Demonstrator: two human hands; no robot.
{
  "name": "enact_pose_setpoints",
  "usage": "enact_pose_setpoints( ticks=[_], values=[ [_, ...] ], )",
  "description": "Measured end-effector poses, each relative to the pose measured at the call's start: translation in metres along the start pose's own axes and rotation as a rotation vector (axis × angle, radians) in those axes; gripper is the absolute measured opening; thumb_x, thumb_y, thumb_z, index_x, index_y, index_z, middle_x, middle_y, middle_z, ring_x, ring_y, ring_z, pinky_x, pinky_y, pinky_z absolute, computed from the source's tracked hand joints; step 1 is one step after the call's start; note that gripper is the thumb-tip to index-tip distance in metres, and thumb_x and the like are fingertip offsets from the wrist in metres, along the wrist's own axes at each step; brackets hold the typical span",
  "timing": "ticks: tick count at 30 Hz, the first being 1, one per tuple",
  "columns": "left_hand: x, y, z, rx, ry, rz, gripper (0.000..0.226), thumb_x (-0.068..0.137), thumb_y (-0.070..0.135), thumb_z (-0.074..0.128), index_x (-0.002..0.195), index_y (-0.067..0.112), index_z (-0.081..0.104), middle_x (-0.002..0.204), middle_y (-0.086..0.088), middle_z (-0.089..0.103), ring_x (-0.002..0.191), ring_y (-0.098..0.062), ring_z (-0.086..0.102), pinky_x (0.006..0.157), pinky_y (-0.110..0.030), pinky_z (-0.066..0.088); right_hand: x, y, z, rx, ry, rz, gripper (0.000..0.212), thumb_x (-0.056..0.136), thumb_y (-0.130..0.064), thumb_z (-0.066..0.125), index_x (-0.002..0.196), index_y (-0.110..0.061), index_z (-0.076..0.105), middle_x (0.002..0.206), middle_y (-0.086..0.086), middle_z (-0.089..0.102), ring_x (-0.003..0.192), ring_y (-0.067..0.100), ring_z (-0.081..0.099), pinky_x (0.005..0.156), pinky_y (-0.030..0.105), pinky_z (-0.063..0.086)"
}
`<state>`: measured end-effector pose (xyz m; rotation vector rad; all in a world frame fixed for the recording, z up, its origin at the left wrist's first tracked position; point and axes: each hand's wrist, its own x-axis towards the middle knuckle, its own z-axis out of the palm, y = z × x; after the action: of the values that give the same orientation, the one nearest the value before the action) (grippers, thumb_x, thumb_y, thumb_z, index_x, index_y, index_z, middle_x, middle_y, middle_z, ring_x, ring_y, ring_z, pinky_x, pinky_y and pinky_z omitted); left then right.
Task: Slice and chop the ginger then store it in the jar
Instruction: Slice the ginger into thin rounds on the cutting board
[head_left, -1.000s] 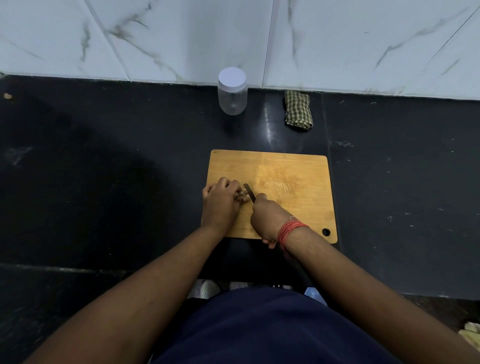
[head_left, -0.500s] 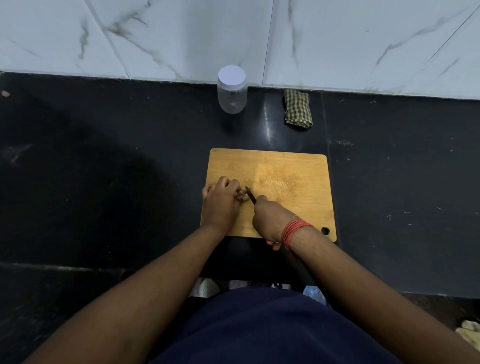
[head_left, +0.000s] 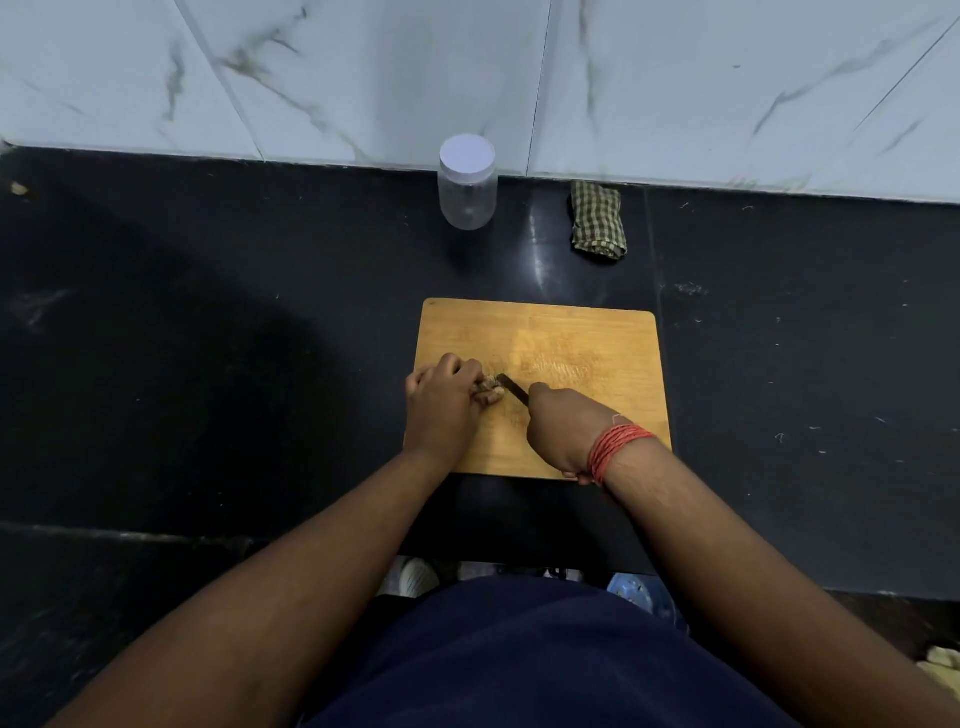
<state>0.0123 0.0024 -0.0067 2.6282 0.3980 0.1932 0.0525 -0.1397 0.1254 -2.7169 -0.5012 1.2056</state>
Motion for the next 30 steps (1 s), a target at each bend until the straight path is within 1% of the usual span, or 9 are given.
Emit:
enact_pose_setpoints(
  ticks=[2, 3, 5, 6, 9, 13, 17, 23, 30],
  values=[
    [0.0, 0.0, 0.0, 0.003, 0.002, -0.007, 0.019, 0.089, 0.041, 0.067, 0.098, 0.024, 0.062, 0.103, 0.006, 0.056, 0.099, -0.015, 0.052, 0.102, -0.039, 0.03, 0.002, 0.004, 0.0, -0.034, 0.034, 0.005, 0.042, 0.09, 0.005, 0.038, 0.131, 0.0, 0.039, 0.103, 0.017, 0.059, 0.073, 0.026, 0.056, 0.046, 0.03, 0.041],
    [0.0, 0.0, 0.0, 0.003, 0.001, -0.009, 0.019, 0.089, 0.04, 0.067, 0.098, 0.024, 0.062, 0.102, 0.005, 0.056, 0.099, -0.015, 0.053, 0.102, -0.039, 0.031, 0.003, 0.006, 0.0, -0.028, 0.046, 0.0, 0.041, 0.09, 0.005, 0.037, 0.131, 0.0, 0.04, 0.099, 0.016, 0.058, 0.072, 0.025, 0.056, 0.047, 0.03, 0.041],
    [0.0, 0.0, 0.001, 0.001, 0.001, -0.005, 0.019, 0.089, 0.04, 0.067, 0.098, 0.024, 0.062, 0.102, 0.005, 0.056, 0.098, -0.016, 0.053, 0.102, -0.04, 0.032, 0.004, 0.008, 0.0, 0.018, 0.039, -0.014, 0.035, 0.092, 0.003, 0.034, 0.125, -0.003, 0.041, 0.085, 0.01, 0.053, 0.061, 0.023, 0.055, 0.041, 0.029, 0.041],
    [0.0, 0.0, 0.001, -0.001, 0.005, -0.001, 0.019, 0.089, 0.04, 0.067, 0.098, 0.025, 0.062, 0.102, 0.006, 0.056, 0.098, -0.015, 0.053, 0.101, -0.04, 0.032, 0.004, 0.008, 0.001, 0.05, 0.025, -0.02, 0.031, 0.093, 0.001, 0.032, 0.121, -0.005, 0.042, 0.083, 0.01, 0.051, 0.056, 0.023, 0.055, 0.038, 0.028, 0.043],
    [0.0, -0.001, 0.001, -0.004, 0.013, 0.004, 0.019, 0.088, 0.04, 0.07, 0.099, 0.026, 0.062, 0.102, 0.007, 0.056, 0.1, -0.014, 0.052, 0.1, -0.038, 0.031, 0.005, 0.005, 0.004, 0.131, -0.01, -0.031, 0.02, 0.095, -0.003, 0.03, 0.111, -0.01, 0.041, 0.084, 0.013, 0.053, 0.049, 0.022, 0.057, 0.036, 0.025, 0.045],
    [0.0, -0.001, 0.002, 0.009, 0.017, 0.007, 0.019, 0.088, 0.039, 0.07, 0.1, 0.026, 0.062, 0.102, 0.008, 0.056, 0.1, -0.014, 0.052, 0.099, -0.038, 0.032, 0.014, 0.001, 0.007, 0.202, -0.03, -0.008, 0.017, 0.095, -0.003, 0.03, 0.106, -0.01, 0.042, 0.08, 0.015, 0.057, 0.044, 0.02, 0.054, 0.036, 0.025, 0.044],
    [0.0, -0.001, 0.003, 0.012, 0.02, 0.008, 0.019, 0.087, 0.036, 0.072, 0.101, 0.026, 0.063, 0.102, 0.007, 0.056, 0.101, -0.014, 0.051, 0.099, -0.037, 0.03, 0.021, -0.003, 0.008, 0.251, -0.048, 0.021, 0.021, 0.093, -0.001, 0.03, 0.109, -0.011, 0.041, 0.082, 0.017, 0.06, 0.047, 0.021, 0.055, 0.042, 0.029, 0.047],
    [0.0, -0.001, 0.002, 0.006, 0.018, -0.009, 0.019, 0.087, 0.035, 0.07, 0.101, 0.024, 0.063, 0.102, 0.005, 0.057, 0.099, -0.016, 0.052, 0.099, -0.039, 0.032, 0.015, -0.007, 0.012, 0.273, -0.027, 0.016, 0.02, 0.095, 0.001, 0.03, 0.108, -0.011, 0.039, 0.079, 0.014, 0.055, 0.046, 0.019, 0.053, 0.035, 0.024, 0.042],
    [0.0, 0.0, 0.001, 0.003, 0.018, -0.011, 0.018, 0.088, 0.035, 0.068, 0.1, 0.023, 0.062, 0.102, 0.005, 0.056, 0.1, -0.014, 0.05, 0.099, -0.036, 0.03, 0.009, -0.008, 0.014, 0.284, -0.018, 0.012, 0.019, 0.095, 0.0, 0.029, 0.108, -0.01, 0.038, 0.078, 0.013, 0.055, 0.045, 0.019, 0.054, 0.035, 0.024, 0.042]
  ],
)
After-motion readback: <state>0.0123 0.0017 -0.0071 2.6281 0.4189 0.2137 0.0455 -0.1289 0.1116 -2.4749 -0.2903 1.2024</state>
